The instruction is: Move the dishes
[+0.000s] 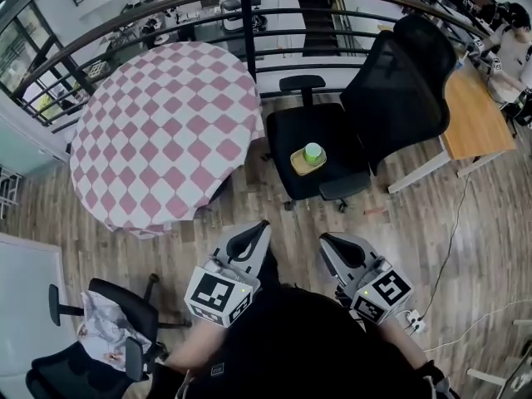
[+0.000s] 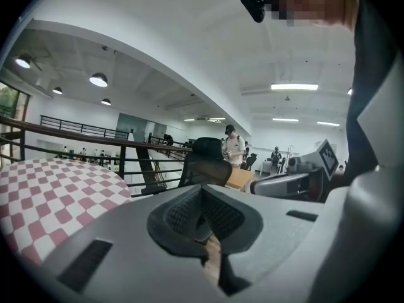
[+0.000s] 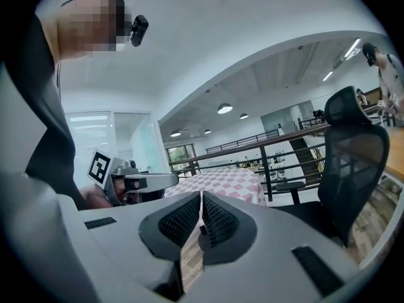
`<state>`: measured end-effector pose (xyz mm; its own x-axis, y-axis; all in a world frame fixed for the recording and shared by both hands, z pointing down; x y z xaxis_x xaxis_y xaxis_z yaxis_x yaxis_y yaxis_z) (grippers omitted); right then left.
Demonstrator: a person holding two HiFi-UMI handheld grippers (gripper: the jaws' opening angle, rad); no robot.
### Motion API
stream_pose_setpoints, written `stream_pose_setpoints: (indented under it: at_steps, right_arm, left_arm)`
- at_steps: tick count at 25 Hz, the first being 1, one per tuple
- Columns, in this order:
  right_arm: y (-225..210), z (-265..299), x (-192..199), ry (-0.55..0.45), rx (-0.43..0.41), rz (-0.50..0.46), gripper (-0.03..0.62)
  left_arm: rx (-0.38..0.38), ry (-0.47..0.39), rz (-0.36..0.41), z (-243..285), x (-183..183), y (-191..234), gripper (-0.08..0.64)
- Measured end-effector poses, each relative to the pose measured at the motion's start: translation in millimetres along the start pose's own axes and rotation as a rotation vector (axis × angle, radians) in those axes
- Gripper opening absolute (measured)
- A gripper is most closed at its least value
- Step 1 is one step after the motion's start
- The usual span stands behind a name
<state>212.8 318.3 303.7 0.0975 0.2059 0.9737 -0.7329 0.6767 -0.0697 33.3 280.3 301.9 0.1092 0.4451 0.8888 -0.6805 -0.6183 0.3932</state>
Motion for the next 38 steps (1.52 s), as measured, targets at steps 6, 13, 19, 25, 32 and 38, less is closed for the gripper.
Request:
stream_pose_setpoints:
  at_steps: [6, 13, 19, 25, 32, 38]
  right_arm:
    - [-72.6, 80.3, -21.1, 0.031, 0.034, -0.024, 0.023]
    - [-139.3, 135.8, -31.2, 0.045, 0.088, 0.003, 0.023]
    - [-185.5, 153.4, -2.0, 0.110, 0.058, 0.061, 0.023]
    - [-230.7, 170.0, 40.5, 0.196, 0.024, 0.083, 0.023]
    - [-268.7, 207.0, 106.2, 0.266, -0.037, 0.107, 0.023]
    - [-297.7, 233.8, 177.9, 0.355, -0.050, 0.086, 0.023]
  left_arm:
    - [0.019, 0.011, 0.015, 61.4, -46.1, 65.0, 0.005]
    - [0.008, 0.059, -0.009, 117.0, -74.3, 128.0, 0.006]
    - [-0.051, 0.080, -0.024, 159.4, -79.8, 149.0, 0.006]
    - [-0.088, 0.147, -0.038, 206.8, -58.4, 163.8, 0.006]
    - [-0.068, 0.237, -0.110, 264.3, 11.2, 179.0, 0.006]
    - [-0.091, 0.236, -0.155, 309.7, 61.8, 216.4, 0.006]
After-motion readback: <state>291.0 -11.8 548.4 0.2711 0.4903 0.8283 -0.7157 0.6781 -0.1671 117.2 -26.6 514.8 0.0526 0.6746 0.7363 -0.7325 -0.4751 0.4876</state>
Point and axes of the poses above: the fingertips, and each gripper's own axes: z forward along the fingers, y to its left, x out of its underside, the point moved 6 cm from there along -z, backward along the fingers, and after that the axes turned 13 degrees about -z, right-handed, at the moved point
